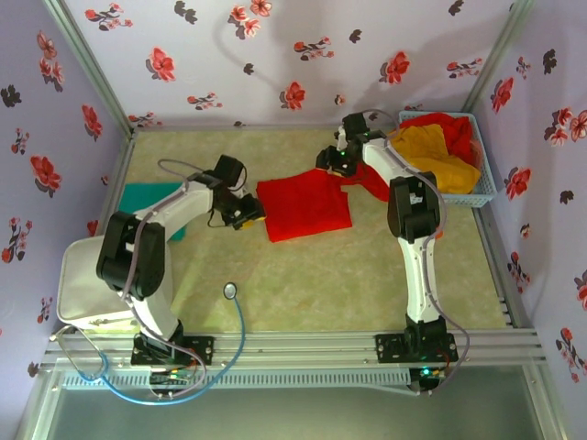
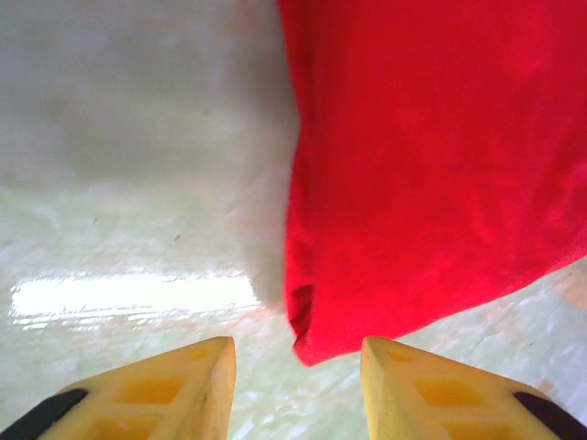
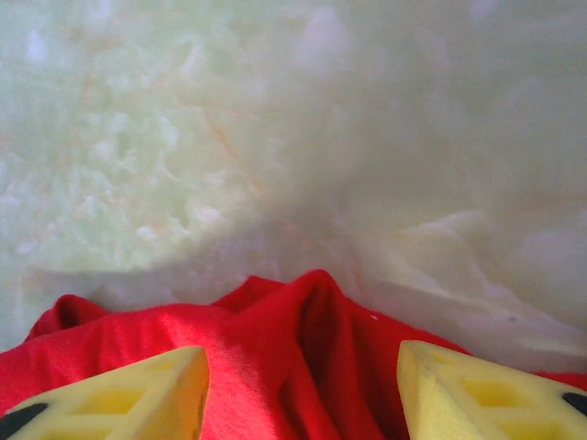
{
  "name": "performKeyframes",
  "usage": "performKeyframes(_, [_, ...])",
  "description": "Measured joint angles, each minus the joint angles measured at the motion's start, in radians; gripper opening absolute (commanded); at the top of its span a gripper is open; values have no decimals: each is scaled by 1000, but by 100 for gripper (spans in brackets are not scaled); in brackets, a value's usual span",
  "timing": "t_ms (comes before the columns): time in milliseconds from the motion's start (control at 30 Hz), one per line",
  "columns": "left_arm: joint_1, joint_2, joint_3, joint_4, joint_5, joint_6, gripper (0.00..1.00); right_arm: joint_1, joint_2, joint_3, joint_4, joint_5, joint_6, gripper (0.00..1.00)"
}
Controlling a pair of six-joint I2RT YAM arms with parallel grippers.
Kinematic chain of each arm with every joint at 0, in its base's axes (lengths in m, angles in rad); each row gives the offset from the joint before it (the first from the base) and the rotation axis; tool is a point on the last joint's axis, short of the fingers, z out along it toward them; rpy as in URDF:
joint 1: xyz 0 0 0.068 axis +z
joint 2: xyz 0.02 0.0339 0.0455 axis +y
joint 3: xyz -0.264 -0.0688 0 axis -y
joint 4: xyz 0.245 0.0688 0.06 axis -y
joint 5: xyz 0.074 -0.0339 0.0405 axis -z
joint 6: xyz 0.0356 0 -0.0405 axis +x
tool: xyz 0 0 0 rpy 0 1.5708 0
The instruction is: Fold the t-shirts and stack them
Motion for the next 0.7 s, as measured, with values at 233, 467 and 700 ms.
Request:
performKeyframes(233, [0, -32, -85, 28, -1, -21, 39, 0, 8, 0, 80, -53, -10, 36])
performKeyframes(467, [0, -60, -139, 63, -1, -39, 39, 0, 43, -1, 106, -69, -8, 32])
performKeyframes(700, [0, -88, -178, 71, -1, -44, 38, 0, 50, -10, 111, -67, -11, 28])
